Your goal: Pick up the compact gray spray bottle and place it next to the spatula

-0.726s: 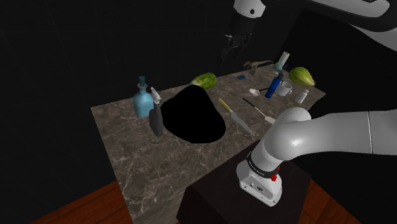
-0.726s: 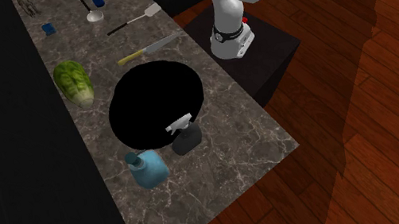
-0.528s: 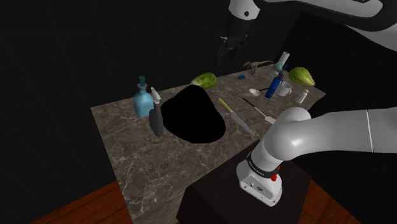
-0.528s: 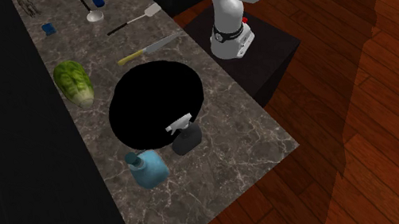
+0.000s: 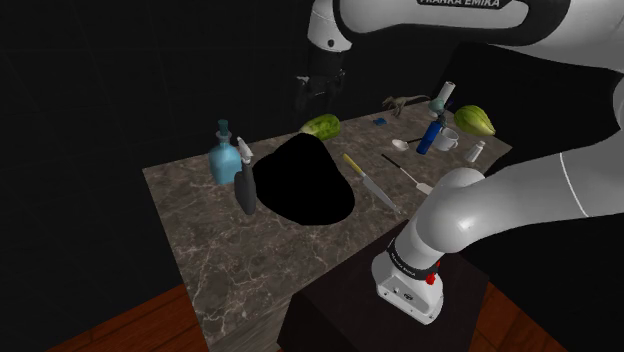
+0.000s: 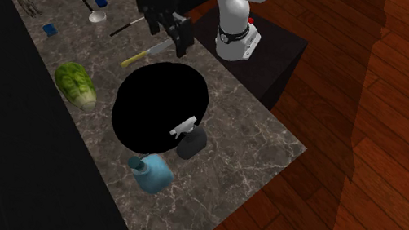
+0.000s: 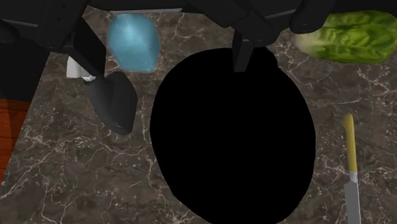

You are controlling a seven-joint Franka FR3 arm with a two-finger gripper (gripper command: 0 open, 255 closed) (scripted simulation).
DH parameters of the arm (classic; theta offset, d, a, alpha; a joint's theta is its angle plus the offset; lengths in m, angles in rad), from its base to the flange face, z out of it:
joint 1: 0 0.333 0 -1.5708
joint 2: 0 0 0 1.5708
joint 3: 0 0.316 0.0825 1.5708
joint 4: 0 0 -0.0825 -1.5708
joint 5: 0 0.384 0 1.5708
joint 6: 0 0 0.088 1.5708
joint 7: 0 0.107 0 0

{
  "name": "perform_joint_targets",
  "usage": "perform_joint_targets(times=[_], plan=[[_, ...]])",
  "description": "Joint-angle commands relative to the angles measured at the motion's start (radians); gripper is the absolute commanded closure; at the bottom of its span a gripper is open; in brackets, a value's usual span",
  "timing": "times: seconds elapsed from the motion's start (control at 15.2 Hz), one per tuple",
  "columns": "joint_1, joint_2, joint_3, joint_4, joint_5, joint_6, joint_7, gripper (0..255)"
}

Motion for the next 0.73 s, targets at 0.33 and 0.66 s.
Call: perform_joint_targets(times=[0.33, 0.66], plan=[[0.014, 0.206, 0.106, 0.052, 0.025, 0.140, 0.133, 0], [0.019, 0.384, 0.174, 0.137, 0.003, 0.220, 0.234, 0]])
